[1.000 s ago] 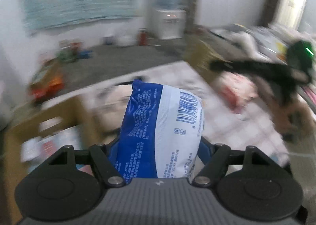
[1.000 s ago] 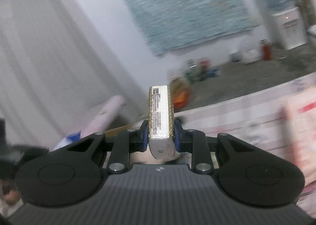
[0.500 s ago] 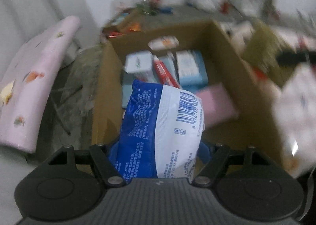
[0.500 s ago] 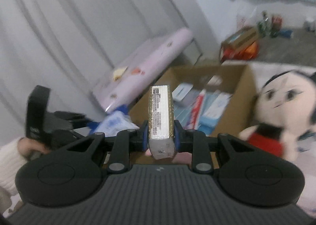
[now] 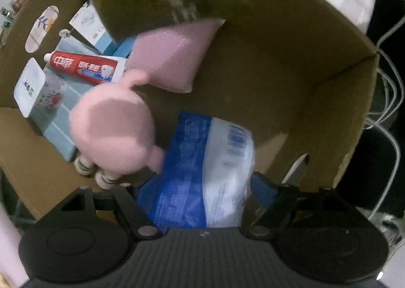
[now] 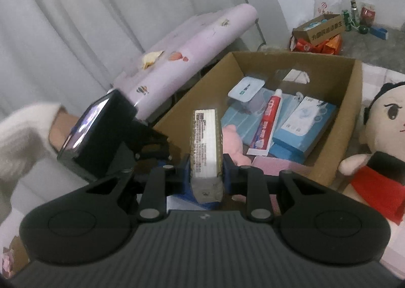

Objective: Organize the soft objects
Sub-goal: 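Release the wipes packet into the box with the left tool while the right drops the olive-gold box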

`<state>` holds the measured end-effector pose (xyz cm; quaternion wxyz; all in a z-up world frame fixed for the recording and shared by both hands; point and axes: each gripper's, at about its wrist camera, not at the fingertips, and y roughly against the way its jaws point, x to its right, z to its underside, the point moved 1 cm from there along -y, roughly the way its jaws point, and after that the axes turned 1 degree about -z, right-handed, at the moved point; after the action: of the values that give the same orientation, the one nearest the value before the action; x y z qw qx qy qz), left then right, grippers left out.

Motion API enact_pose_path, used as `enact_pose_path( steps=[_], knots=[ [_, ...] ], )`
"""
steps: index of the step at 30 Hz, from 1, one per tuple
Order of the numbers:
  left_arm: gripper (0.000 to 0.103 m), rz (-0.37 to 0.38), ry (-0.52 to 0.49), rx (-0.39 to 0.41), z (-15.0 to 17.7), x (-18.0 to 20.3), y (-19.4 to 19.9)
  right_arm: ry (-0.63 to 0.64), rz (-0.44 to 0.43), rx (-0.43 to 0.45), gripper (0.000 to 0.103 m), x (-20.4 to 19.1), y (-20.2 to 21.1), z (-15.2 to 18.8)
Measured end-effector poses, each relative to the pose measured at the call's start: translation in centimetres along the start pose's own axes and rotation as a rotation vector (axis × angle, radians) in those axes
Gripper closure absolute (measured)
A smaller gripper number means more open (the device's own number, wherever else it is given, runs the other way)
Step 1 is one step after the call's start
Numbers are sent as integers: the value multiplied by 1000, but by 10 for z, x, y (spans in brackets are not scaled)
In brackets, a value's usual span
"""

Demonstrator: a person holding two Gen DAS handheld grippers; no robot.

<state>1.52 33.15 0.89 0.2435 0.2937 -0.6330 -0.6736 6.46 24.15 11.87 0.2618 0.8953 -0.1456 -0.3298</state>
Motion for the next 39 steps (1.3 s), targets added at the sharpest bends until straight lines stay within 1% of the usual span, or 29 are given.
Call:
enact_pose_path(
  steps=[1,3,4,5,6,7,8,9,10,11,13,15,18,20,21,22,23,26,28,30,31,32,35,37,38,39],
  knots=[
    [13,-38,-44,-9,0,2,2,3,-3,-8,79,1,-4,0],
    [12,-103,-90,-45,-1,3,4,7,-10,-21,79,0,-11,-1],
    [16,-128,-104,-78,-3,0,1,5,-14,-27,79,0,-13,-1],
    [27,-150,-127,-103,-2,2,2,4,-18,-31,79,-1,-15,-1],
    [31,-148,-136,-102,-1,3,5,2,-24,-32,79,0,-17,-1],
    [38,-124,-118,-83,-2,4,9,3,-27,-32,79,-1,-16,0],
    [45,-81,-85,-44,-4,2,13,6,-27,-28,79,-2,-15,1],
    [49,-31,-53,7,-8,0,18,9,-25,-25,79,-1,-12,2],
    [56,4,-36,54,-13,-1,21,14,-20,-24,79,-1,-10,3],
    [59,24,-24,83,-16,2,19,15,-13,-22,79,1,-6,4],
    [63,62,2,112,-26,0,10,12,6,-27,79,6,0,7],
    [64,83,16,114,-38,0,-5,13,39,-40,79,10,3,10],
    [63,77,-39,115,-44,11,-12,12,66,-59,79,15,4,13],
    [64,40,-113,71,-41,24,-10,8,63,-69,79,16,3,14],
    [67,11,-159,31,-38,29,-10,8,60,-74,79,16,3,14],
    [74,0,-185,-10,-35,32,-11,9,59,-78,79,15,2,14],
    [75,-14,-202,-51,-31,33,-13,10,56,-83,79,15,1,15],
    [75,-32,-207,-75,-26,36,-12,2,38,-102,78,13,-3,17],
    [74,-45,-220,-71,-25,39,-11,7,34,-121,78,11,-8,20],
    [67,-63,-202,-53,-21,40,-5,13,40,-157,78,9,-16,22],
    [58,-71,-182,-37,-22,43,1,22,45,-179,78,8,-20,23],
    [49,-76,-157,-14,-17,43,10,35,53,-198,78,6,-24,24],
    [48,-94,-83,65,8,41,42,113,99,-254,78,-5,-40,27],
    [48,-122,-30,111,24,37,64,169,130,-300,78,-14,-52,30],
    [48,-138,-3,133,27,33,71,208,152,-318,78,-19,-59,31],
    [48,-152,20,152,34,34,78,266,191,-334,78,-27,-66,33]
  ],
)
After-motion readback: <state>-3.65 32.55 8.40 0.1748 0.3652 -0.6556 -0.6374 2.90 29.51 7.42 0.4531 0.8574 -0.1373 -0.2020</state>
